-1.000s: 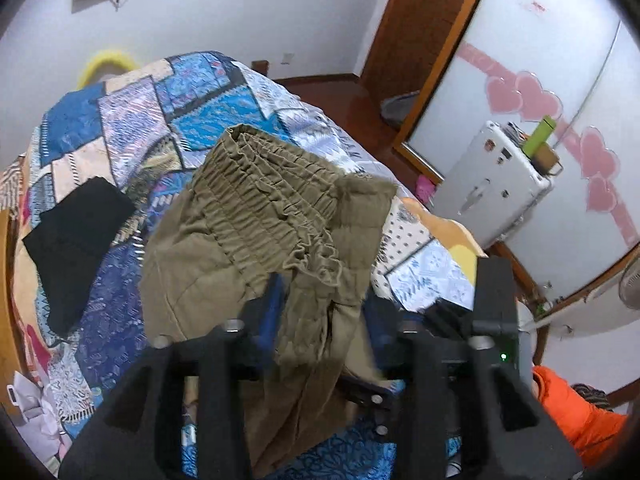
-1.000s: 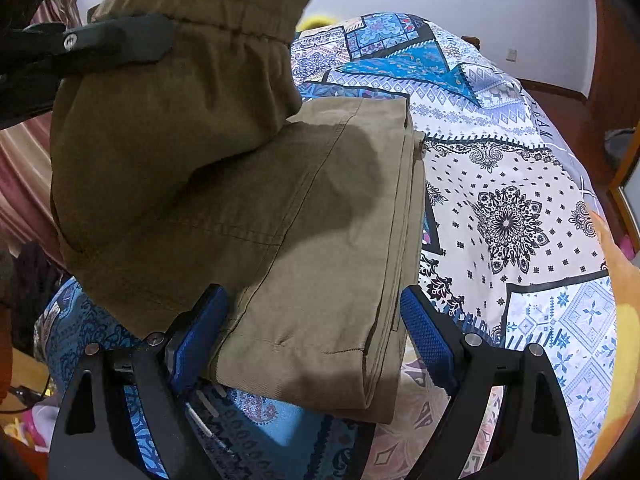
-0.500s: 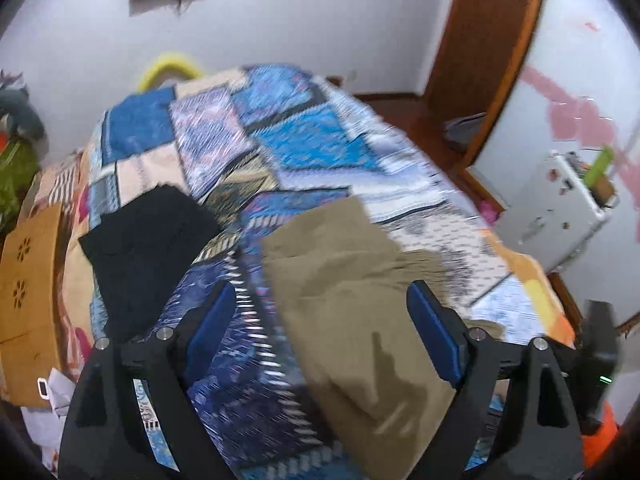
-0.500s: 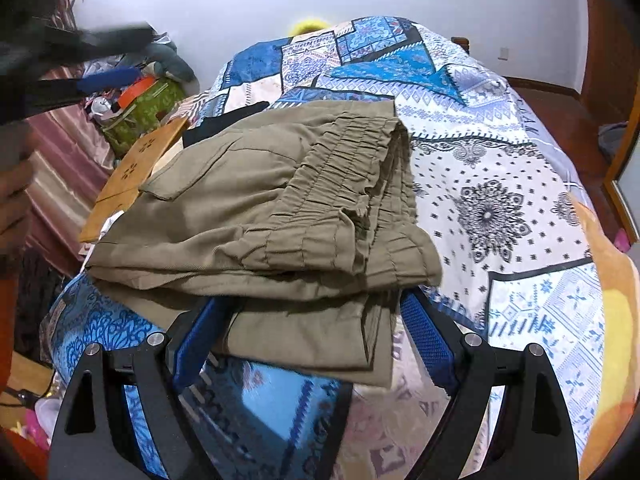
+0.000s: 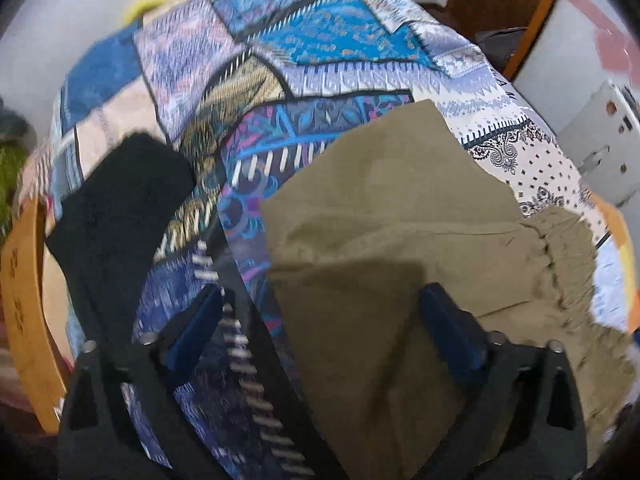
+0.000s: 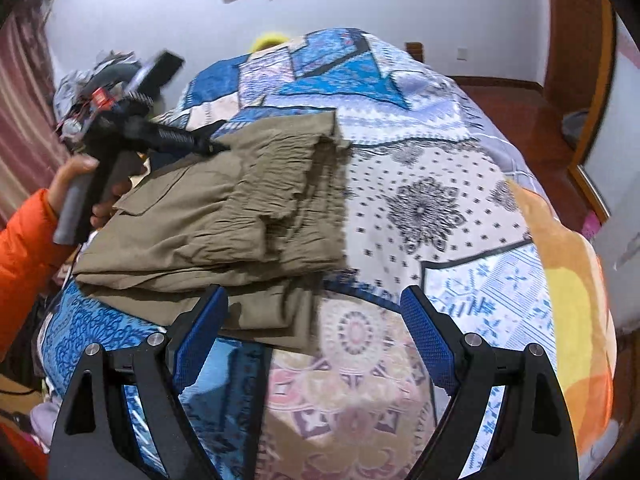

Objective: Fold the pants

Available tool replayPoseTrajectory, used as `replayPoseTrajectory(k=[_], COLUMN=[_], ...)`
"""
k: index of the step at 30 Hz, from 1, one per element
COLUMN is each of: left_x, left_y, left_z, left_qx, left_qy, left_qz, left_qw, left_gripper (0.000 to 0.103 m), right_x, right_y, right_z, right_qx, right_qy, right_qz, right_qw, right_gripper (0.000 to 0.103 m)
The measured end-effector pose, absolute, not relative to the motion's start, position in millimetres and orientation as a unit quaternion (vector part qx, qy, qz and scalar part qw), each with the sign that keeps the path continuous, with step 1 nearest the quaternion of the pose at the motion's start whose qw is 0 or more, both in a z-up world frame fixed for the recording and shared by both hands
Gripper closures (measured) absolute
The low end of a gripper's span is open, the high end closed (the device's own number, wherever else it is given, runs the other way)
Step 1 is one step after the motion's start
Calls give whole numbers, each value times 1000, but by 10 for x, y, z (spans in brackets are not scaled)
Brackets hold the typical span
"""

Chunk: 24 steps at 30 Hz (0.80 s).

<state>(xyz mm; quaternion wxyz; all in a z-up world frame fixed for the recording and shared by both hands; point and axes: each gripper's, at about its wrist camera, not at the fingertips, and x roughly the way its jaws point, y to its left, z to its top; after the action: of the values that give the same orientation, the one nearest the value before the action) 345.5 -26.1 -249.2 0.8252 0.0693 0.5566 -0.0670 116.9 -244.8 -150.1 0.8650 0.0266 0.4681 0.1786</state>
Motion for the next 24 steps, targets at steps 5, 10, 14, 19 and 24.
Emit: replayPoseTrajectory(k=[5, 10, 14, 19, 24], left_x=[3200, 3034, 2878, 2580, 2274], left_y=[-211, 99, 275, 382, 510], left_z=[-2490, -2450, -2444, -2396, -2348], left_qx=[134, 87, 58, 59, 41], left_qy=[515, 528, 538, 536, 542], left_qz=[-63, -34, -24, -5, 5], left_qw=[845, 844, 841, 842, 839], left_gripper=[0, 0, 0, 0, 0], right_x=[1183, 1165, 1124, 1070, 1058], right_y=[-2492, -2484, -2411, -2295, -2154], right_z=[-1482, -1432, -1337, -1255, -1271], right_qx=[20, 24, 27, 27, 24], right_qy=[470, 461, 446, 433, 433], right_qz=[168, 169, 181, 197, 217], right_qw=[867, 871, 876, 879, 875], right_gripper=[17, 17, 17, 17, 17])
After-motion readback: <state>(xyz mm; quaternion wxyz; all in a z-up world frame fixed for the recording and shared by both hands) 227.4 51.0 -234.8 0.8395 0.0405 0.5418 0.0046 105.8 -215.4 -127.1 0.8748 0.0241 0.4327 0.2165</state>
